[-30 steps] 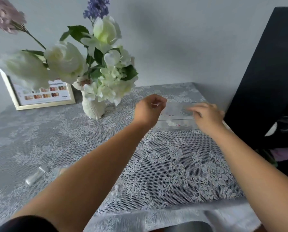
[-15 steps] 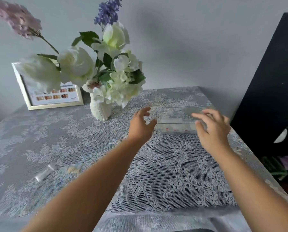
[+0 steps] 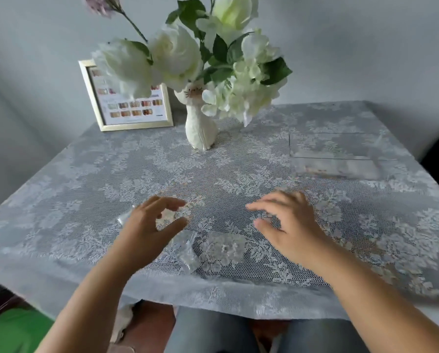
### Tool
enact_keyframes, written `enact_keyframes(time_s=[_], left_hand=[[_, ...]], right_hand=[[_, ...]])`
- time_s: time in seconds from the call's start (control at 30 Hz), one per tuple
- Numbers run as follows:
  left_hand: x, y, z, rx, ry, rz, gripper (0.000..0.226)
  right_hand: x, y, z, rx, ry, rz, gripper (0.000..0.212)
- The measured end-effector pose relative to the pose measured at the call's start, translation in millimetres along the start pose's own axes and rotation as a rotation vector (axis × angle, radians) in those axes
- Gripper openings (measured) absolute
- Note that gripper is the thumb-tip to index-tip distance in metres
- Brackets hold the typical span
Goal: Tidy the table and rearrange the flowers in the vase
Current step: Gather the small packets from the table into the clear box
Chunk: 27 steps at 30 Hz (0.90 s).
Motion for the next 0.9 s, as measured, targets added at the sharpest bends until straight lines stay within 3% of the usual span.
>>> enact_keyframes(time_s=[0.1, 0.23, 0.33, 0.53, 0.7, 0.9], left_hand=[[12, -20, -19, 0.070, 0.073, 0.106, 0.034], [1, -26, -34, 0.133, -0.013, 0.211, 0.042], [-3, -23, -40, 0.131, -0.059, 0.201, 0.042], [-9, -18, -49, 0.083, -0.060, 0.182, 0.054], [-26, -12, -53, 0.043, -0.098, 0.227, 0.059], [-26, -10, -48, 0.050, -0.077, 0.158, 0.041]], right_hand=[[-25, -20, 4, 0.037, -0.128, -0.052, 0.050], [-50, -22, 10, 0.006, -0.253, -0.211, 0.077], [-55, -19, 8, -0.007, -0.248, -0.250, 0.085], [-54, -23, 4, -0.029, -0.174, -0.219, 0.061], [-45, -29, -2, -0.024, -0.083, -0.003, 0.029], [-36, -26, -11, -0.054, -0.009, 0.163, 0.019]])
Point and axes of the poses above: each hand's wrist, its own z-axis towards the middle knuckle, its own x-axis out of the back of the hand, y = z × x, the point moved 9 cm from there along z, towards the middle knuckle, and after that the axes turned 3 degrees about -y, right-handed, at the moved point
